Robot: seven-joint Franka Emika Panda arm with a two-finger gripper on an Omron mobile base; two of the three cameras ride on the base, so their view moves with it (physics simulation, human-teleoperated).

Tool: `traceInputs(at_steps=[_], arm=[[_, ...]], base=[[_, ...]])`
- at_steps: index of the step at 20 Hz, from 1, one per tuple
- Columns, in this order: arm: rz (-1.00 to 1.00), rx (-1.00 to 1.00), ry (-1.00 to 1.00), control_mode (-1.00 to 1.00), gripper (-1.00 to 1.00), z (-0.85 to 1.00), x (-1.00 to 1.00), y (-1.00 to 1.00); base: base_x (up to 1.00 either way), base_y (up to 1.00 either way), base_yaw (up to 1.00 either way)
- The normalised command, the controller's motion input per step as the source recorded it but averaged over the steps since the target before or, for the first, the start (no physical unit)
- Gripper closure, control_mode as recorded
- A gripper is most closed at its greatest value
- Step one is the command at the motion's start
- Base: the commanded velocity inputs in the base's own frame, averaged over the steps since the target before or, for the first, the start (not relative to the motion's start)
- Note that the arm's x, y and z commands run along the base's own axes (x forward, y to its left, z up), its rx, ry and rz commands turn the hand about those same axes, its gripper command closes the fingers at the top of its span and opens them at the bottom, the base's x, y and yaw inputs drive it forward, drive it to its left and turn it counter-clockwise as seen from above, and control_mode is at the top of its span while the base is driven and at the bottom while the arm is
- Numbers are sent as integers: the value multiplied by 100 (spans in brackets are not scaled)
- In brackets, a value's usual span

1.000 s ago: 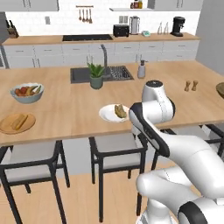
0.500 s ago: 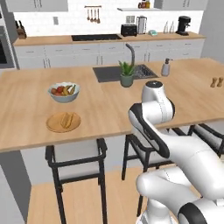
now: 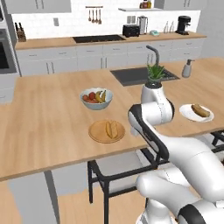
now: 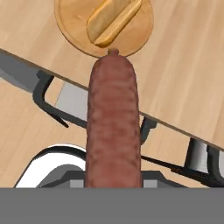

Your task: Place one bun and one sausage from the bowl on each plate.

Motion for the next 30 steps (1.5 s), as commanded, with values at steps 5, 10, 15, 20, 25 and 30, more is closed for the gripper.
traceInputs(at_steps=[5, 10, 15, 20, 25, 30], arm=[[0, 0, 0, 100, 100, 0, 0, 0], [0, 0, 0, 100, 100, 0, 0, 0], [0, 0, 0, -100, 100, 0, 11, 0], [-17, 3, 0, -100, 100, -12, 58, 23], [-28, 1, 0, -100, 100, -24, 44, 46], [-23, 2, 1, -100, 100, -27, 13, -16]], base=[[13, 48, -5], [39, 65, 6], [45, 10, 6], [0, 0, 0], [0, 0, 0], [0, 0, 0]])
